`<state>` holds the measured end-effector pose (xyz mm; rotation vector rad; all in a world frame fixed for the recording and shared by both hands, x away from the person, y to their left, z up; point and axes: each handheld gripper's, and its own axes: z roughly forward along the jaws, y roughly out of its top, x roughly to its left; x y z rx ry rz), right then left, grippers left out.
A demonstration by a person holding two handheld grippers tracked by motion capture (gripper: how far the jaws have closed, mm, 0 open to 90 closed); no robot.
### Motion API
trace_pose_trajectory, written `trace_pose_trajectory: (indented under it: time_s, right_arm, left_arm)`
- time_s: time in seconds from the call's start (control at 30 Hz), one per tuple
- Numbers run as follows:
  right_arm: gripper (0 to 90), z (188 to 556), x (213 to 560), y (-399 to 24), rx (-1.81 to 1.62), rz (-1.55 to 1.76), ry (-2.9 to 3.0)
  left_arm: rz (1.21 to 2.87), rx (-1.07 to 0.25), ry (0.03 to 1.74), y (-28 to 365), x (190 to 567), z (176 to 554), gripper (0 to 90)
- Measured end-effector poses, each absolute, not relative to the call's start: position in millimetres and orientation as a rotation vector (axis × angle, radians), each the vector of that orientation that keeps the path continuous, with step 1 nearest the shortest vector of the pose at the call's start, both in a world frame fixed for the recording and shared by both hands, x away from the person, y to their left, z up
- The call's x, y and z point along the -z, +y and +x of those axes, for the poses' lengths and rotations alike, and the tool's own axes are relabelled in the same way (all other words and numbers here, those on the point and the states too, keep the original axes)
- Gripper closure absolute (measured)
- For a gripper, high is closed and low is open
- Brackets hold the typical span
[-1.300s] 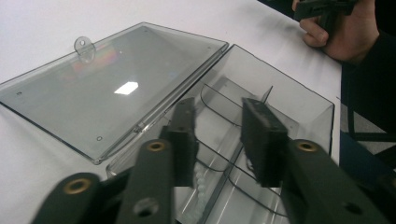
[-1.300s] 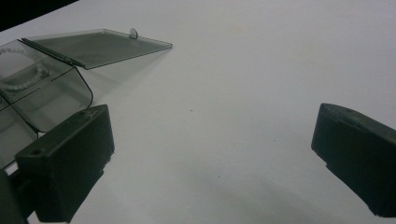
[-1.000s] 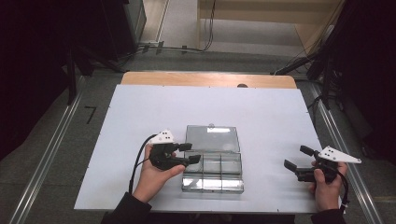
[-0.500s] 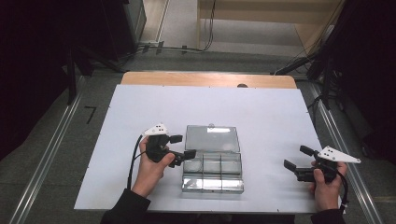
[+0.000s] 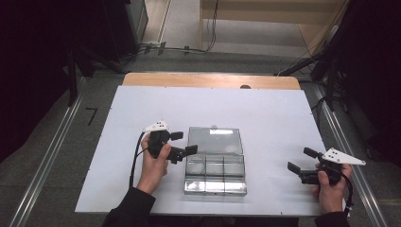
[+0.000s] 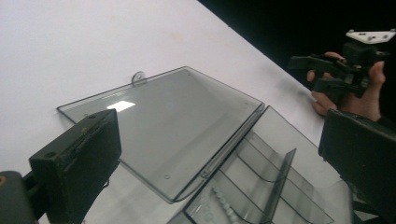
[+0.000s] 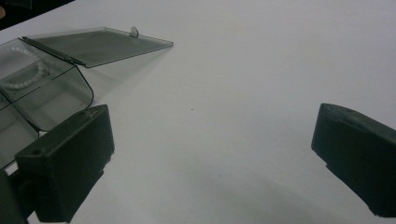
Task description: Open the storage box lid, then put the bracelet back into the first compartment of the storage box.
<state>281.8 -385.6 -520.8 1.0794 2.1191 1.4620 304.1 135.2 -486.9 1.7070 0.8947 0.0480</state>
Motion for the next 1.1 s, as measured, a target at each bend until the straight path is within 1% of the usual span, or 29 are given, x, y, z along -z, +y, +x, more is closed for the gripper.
trace_pose_trajectory:
  time_s: [0.27, 0.53, 1.1]
  right_arm:
    - [0.0, 281, 519, -385, -1.445, 1.081, 2.124]
    - [0.0, 280, 514, -383, -1.451, 1.071, 2.125]
    - [0.0, 278, 494, -367, -1.494, 1.05, 2.123]
  left_arm:
    - [1.732, -0.031, 0.908, 137, 495, 309, 0.0]
    - [1.713, 0.006, 0.932, 141, 503, 309, 0.0]
    - [1.717, 0.01, 0.957, 139, 510, 310, 0.0]
